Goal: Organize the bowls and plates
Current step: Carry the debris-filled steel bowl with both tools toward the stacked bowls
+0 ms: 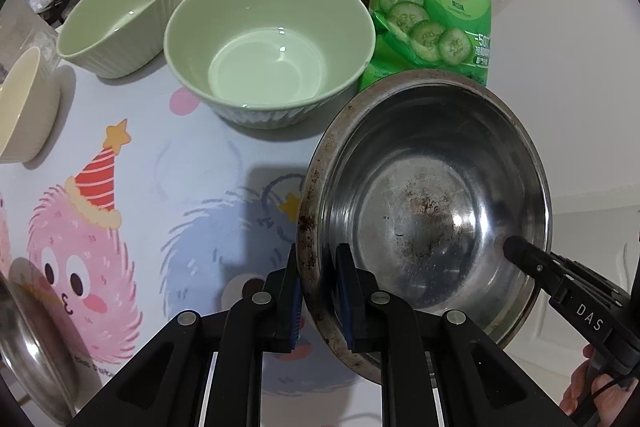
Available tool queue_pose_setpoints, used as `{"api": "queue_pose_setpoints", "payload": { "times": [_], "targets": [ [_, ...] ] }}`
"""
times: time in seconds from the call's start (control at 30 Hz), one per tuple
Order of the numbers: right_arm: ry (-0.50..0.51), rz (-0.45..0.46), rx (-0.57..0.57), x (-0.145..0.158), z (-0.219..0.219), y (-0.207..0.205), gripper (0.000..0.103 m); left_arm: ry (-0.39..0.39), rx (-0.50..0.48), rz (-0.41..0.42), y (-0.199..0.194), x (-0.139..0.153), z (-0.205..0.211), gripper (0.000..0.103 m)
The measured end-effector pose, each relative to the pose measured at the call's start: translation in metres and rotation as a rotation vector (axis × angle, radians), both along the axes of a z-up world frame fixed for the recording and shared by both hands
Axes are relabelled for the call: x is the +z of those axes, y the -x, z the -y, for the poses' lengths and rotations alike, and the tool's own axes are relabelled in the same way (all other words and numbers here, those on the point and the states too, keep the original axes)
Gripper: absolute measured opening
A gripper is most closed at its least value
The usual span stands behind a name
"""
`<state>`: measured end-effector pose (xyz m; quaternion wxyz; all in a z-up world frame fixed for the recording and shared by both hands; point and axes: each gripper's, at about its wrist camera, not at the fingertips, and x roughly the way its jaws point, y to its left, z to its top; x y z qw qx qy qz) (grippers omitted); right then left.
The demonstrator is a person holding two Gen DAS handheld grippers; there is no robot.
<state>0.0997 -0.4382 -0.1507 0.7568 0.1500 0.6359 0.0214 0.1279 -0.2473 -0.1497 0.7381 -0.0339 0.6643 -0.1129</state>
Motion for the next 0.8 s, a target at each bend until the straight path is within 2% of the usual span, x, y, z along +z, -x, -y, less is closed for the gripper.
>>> {"api": "queue_pose_setpoints", "payload": {
  "times": [0.47, 0.63, 0.8],
  "targets": [
    [0.021, 0.057, 0.020, 0.030, -0.051, 0.032, 0.015, -0.002, -0.023, 0.057, 0.026, 0.039, -0.054, 0.015],
    [0.011, 0.081, 0.039, 0.043, -0.086, 0.040, 0.015, -0.022, -0.019, 0.092, 0.045, 0.050, -0.086, 0.016],
    [-0.004, 0.103, 0.077, 0.051, -0.127, 0.047, 0.015, -0.032, 0.012, 0.108, 0.060, 0.060, -0.138, 0.016]
  ]
}}
